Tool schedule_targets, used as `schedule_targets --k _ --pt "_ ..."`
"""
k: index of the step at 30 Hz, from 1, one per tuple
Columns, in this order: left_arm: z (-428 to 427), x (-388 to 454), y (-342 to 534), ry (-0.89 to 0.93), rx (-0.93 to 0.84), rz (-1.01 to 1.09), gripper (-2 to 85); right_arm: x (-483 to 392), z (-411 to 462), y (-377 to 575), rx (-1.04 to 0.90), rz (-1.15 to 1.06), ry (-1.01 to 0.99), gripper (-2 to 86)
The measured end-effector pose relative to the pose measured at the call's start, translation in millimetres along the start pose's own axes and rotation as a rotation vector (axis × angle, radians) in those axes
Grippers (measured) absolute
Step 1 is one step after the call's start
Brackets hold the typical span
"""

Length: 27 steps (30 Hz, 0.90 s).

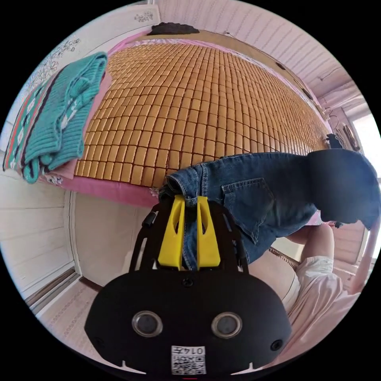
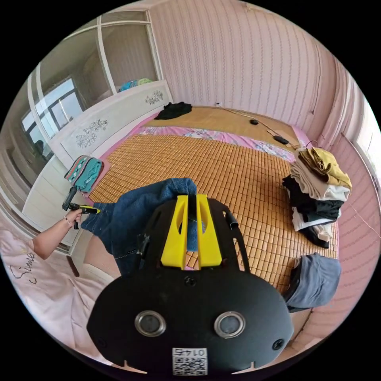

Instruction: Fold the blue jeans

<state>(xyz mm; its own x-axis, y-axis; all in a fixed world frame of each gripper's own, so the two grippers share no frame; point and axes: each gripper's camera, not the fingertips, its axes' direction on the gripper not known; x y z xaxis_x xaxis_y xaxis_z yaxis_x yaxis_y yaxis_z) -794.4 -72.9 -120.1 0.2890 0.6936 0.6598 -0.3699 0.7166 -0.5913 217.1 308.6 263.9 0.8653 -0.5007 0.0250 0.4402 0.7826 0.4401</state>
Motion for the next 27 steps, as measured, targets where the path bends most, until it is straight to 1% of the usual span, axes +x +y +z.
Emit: schedule_targets --k 1,2,3,4,5,6,7,8,9,10,13,15,16,17,18,19,20,21,23,25,27 --pt "-7.6 3.8 -4.0 -0.006 0.014 0.021 4.4 10.5 -15.9 -3.5 0.047 0.018 0.017 2.7" --pt "-26.7 10.1 -12.5 0.007 0.070 0.044 3.9 31.6 -44.6 -11.5 0.125 0.060 0.040 2.8" --pt "-52.0 13.7 -19.8 0.059 0.162 0.047 3.4 52.9 -73.5 -17.3 0.215 0.122 0.038 2.9" --pt "-66.6 14.6 -22.4 0.091 0.214 0.046 3.2 62.7 -87.6 -18.4 0.265 0.150 0.032 2.9" --pt "-96.3 13.6 -24.1 0.157 0.321 0.038 2.8 79.1 -112.8 -17.2 0.345 0.189 0.043 2.9" --pt "-128.2 7.9 -18.5 0.191 0.448 0.020 2.6 92.6 -135.7 -9.3 0.420 0.214 0.099 3.0" --pt "-143.1 2.7 -13.2 0.202 0.509 0.008 2.6 99.5 -146.1 -2.8 0.454 0.226 0.130 3.0" --pt "-167.5 -11.4 -0.1 0.228 0.611 -0.007 2.6 115.1 -164.4 14.1 0.514 0.239 0.162 3.1" --pt "-182.2 -29.2 13.4 0.252 0.668 -0.027 2.9 133.6 -176.7 33.6 0.537 0.259 0.171 3.3" --pt "-185.8 -37.8 19.7 0.255 0.681 -0.033 3.0 143.3 -179.9 44.0 0.534 0.273 0.171 3.4" --pt "-175.4 -72.6 48.9 0.251 0.689 -0.057 4.3 185.1 -167.4 97.5 0.398 0.341 0.163 4.5" --pt "-138.1 -92.3 64.8 0.220 0.555 -0.154 4.0 205.0 -130.3 141.6 0.191 0.422 0.195 4.6" --pt "-125.7 -95.9 69.3 0.204 0.517 -0.180 4.0 208.3 -119.3 152.9 0.138 0.443 0.204 4.6" --pt "-99.1 -103.4 79.1 0.192 0.438 -0.248 3.9 214.2 -95.7 176.2 0.027 0.490 0.227 4.5" --pt "-72.9 -110.2 89.1 0.198 0.344 -0.320 3.4 220.4 -69.8 199.0 -0.104 0.544 0.227 4.4" --pt "-62.0 -112.4 93.9 0.198 0.300 -0.353 3.2 223.3 -57.3 210.0 -0.167 0.569 0.218 4.4" --pt "-45.5 -113.1 102.8 0.180 0.224 -0.402 1.7 226.8 -36.6 229.3 -0.273 0.606 0.200 4.4" --pt "-38.7 -107.6 108.3 0.120 0.175 -0.411 0.6 228.8 -22.9 243.6 -0.346 0.635 0.190 4.5" --pt "-43.7 -97.4 110.0 0.024 0.161 -0.403 -0.3 230.1 -15.8 251.8 -0.378 0.652 0.186 4.7" --pt "-59.1 -88.8 102.7 0.003 0.182 -0.364 -0.5 229.8 -18.2 244.1 -0.366 0.618 0.226 4.9" --pt "-83.8 -76.6 82.0 -0.013 0.245 -0.313 -0.1 230.7 -19.2 219.7 -0.353 0.546 0.290 5.2"
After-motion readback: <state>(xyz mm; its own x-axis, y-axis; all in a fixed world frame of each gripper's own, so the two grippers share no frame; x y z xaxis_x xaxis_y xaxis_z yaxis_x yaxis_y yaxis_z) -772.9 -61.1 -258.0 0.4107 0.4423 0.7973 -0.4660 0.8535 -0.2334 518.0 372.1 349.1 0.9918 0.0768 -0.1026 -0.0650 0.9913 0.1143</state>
